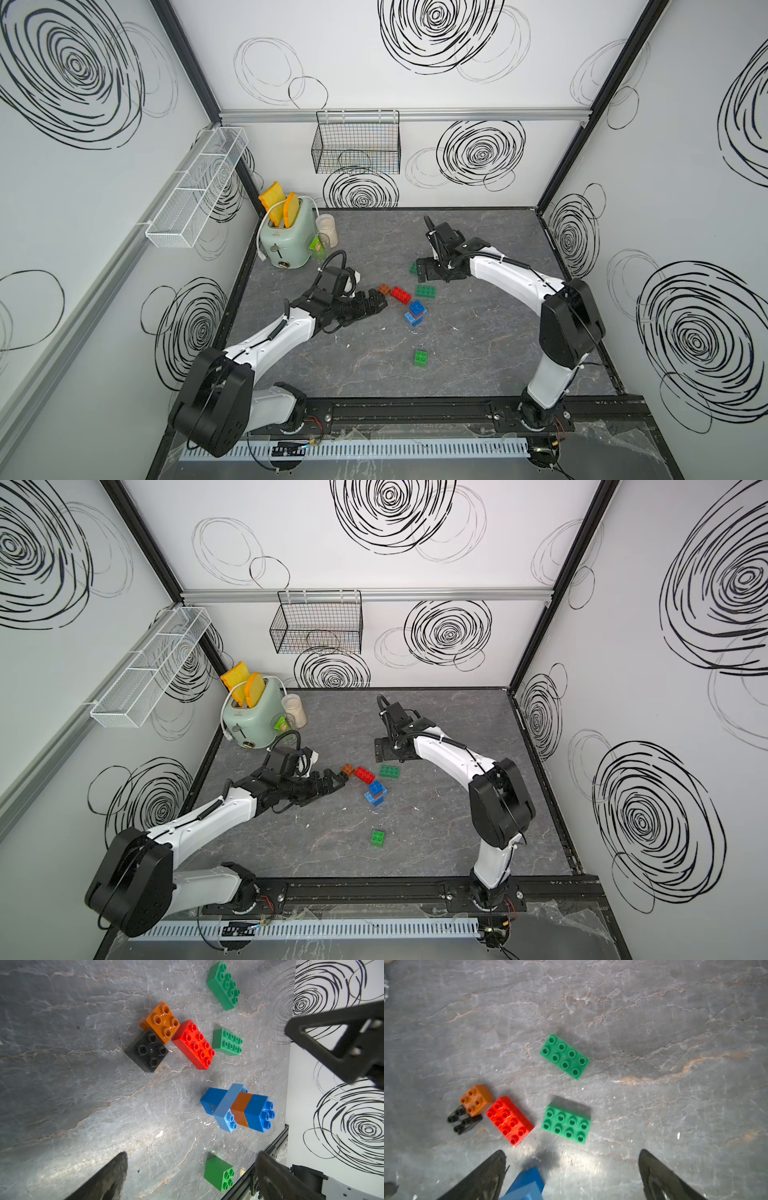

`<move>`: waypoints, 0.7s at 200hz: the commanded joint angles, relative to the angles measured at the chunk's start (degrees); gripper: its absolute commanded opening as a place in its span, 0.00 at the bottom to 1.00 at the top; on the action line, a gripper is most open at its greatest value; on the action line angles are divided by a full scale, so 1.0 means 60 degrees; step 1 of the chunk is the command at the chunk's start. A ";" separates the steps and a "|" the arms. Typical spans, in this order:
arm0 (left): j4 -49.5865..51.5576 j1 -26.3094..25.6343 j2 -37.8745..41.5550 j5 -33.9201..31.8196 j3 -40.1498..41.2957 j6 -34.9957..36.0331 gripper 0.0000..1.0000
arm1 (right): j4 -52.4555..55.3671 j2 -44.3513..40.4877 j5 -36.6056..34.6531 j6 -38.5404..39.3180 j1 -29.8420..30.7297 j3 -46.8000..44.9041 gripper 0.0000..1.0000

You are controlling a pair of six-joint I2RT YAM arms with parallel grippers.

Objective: Assemble the letter f with lego
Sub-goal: Assemble the lego brick with the lego brick, then pick up the lego brick from the center of the board.

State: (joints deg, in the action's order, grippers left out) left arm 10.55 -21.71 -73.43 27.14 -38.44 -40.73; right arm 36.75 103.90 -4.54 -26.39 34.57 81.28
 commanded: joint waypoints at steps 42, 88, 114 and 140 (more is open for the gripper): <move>-0.0096 0.0526 -0.0357 0.0199 -0.0167 0.0263 0.98 | -0.1013 0.2072 0.0734 -0.0951 -0.0173 0.1113 1.00; -0.0329 0.0906 -0.0219 0.0448 0.0170 0.0183 0.98 | -0.1104 0.2878 0.0615 -0.1666 -0.0257 0.1730 0.99; -0.0441 0.1094 -0.0200 0.0617 0.0274 0.0102 0.98 | -0.1082 0.3227 0.0456 -0.1999 -0.0268 0.1960 0.95; -0.0618 0.1215 -0.0099 0.0712 0.0439 -0.0034 0.98 | -0.0955 0.3488 0.0288 -0.2296 -0.0197 0.2114 0.91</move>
State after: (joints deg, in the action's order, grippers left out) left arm 9.47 -15.25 -75.11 29.89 -37.04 -40.25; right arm 30.02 123.04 -1.21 -36.69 33.17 92.42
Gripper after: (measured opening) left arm 0.981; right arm 0.923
